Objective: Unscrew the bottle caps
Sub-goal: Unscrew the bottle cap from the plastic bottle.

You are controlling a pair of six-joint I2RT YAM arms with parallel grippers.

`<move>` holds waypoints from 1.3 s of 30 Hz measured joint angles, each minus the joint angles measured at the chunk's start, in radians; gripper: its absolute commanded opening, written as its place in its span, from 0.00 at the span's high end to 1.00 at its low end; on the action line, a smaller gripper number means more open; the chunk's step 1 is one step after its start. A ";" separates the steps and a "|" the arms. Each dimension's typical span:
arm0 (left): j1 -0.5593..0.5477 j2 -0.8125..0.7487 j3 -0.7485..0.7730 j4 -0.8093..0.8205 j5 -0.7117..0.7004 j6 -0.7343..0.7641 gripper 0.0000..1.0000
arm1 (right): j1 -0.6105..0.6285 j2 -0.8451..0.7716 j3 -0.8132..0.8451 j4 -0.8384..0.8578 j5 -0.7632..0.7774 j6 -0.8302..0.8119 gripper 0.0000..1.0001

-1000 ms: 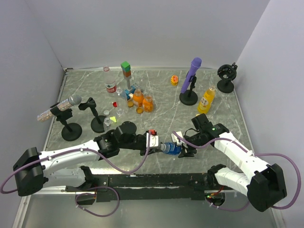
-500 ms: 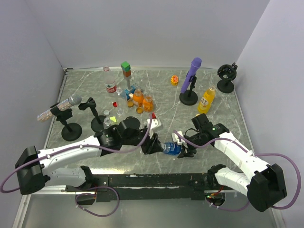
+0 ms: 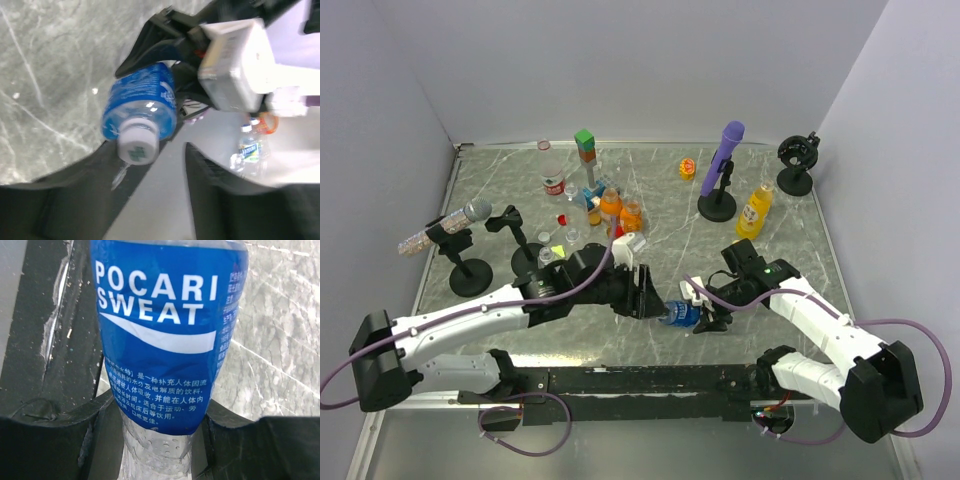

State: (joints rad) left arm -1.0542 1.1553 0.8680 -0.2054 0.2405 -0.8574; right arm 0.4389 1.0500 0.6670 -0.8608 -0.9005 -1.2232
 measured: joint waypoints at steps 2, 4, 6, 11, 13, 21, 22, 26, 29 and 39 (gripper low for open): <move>0.000 -0.023 0.000 0.003 -0.007 -0.002 0.29 | 0.000 0.002 0.000 0.000 0.011 -0.001 0.81; 0.000 -0.059 0.000 0.004 -0.021 0.006 0.27 | 0.000 0.005 0.000 -0.002 0.025 -0.001 0.82; -0.001 -0.105 0.000 -0.005 -0.040 0.037 0.25 | 0.000 0.006 0.000 -0.002 0.032 -0.001 0.82; -0.001 -0.252 -0.019 -0.027 -0.052 0.253 0.03 | 0.000 0.007 0.000 -0.002 0.043 -0.002 0.82; -0.001 -0.343 -0.077 0.010 -0.035 0.381 0.04 | 0.000 0.008 0.000 -0.002 0.044 -0.002 0.82; -0.001 -0.468 -0.341 0.209 0.079 0.894 0.01 | 0.000 0.010 0.000 -0.002 0.046 -0.001 0.82; -0.001 -0.442 -0.341 0.220 0.090 0.937 0.01 | 0.000 0.010 0.000 -0.002 0.046 -0.001 0.82; -0.001 -0.278 -0.318 0.275 0.134 1.088 0.09 | 0.000 0.018 0.000 -0.002 0.047 -0.001 0.82; -0.001 -0.184 -0.287 0.296 0.156 1.144 0.17 | 0.000 0.019 0.000 -0.002 0.048 -0.001 0.81; -0.001 -0.073 -0.219 0.342 0.206 1.185 0.44 | 0.000 0.019 0.000 -0.002 0.048 -0.001 0.81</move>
State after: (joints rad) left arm -1.0550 1.0824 0.6487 0.1368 0.4469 0.3279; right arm 0.4393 1.0695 0.6670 -0.8627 -0.8520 -1.2243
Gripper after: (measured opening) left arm 0.581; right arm 0.503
